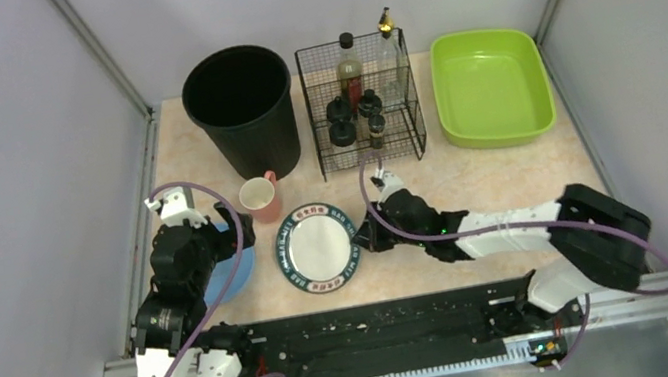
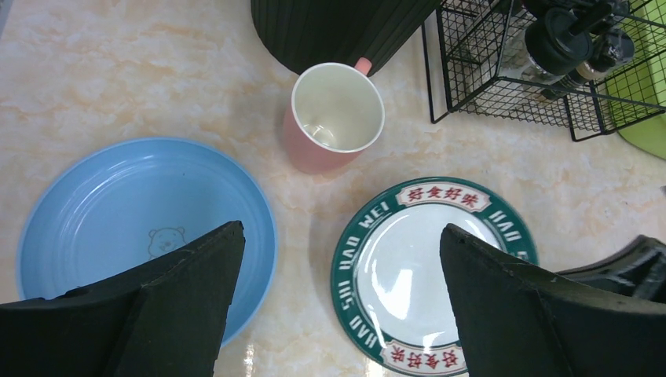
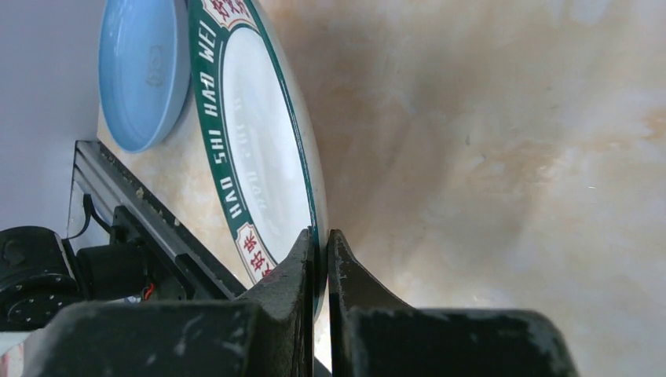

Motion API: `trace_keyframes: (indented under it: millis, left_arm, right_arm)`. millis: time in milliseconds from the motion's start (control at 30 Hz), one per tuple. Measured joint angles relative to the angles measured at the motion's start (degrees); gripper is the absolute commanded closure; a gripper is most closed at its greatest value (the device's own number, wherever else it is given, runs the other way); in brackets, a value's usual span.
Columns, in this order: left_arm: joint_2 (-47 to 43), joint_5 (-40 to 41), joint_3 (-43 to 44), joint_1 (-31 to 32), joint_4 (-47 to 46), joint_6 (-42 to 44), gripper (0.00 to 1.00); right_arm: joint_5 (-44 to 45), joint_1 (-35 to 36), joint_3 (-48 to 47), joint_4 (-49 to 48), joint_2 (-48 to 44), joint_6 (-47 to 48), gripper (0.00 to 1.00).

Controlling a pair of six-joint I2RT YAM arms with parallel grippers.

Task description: Clear the kitchen counter

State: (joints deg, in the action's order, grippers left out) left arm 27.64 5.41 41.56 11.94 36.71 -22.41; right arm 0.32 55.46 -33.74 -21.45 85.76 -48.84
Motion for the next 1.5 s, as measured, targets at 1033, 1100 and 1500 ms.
trace_keyframes:
  millis: [1033,1100,1500]
  left_arm:
    - [-2.58,-9.66,-0.31,0.00,1.05,-2.56,0.01]
    - [-2.56,-10.08,-0.46,0.00,1.07,-2.56,0.01]
    - [-4.57,-10.51,-0.55,0.02,1.05,-2.49,0.01]
  right_arm:
    - [5.51,-43.30,-20.63,38.53,-30.25,15.63,1.00]
    - [4.85,-47.43,-22.16,37.97,-28.24,15.02,1.00]
    - [1.40,-63.25,-25.31,30.40,-13.18,4.59,1.00]
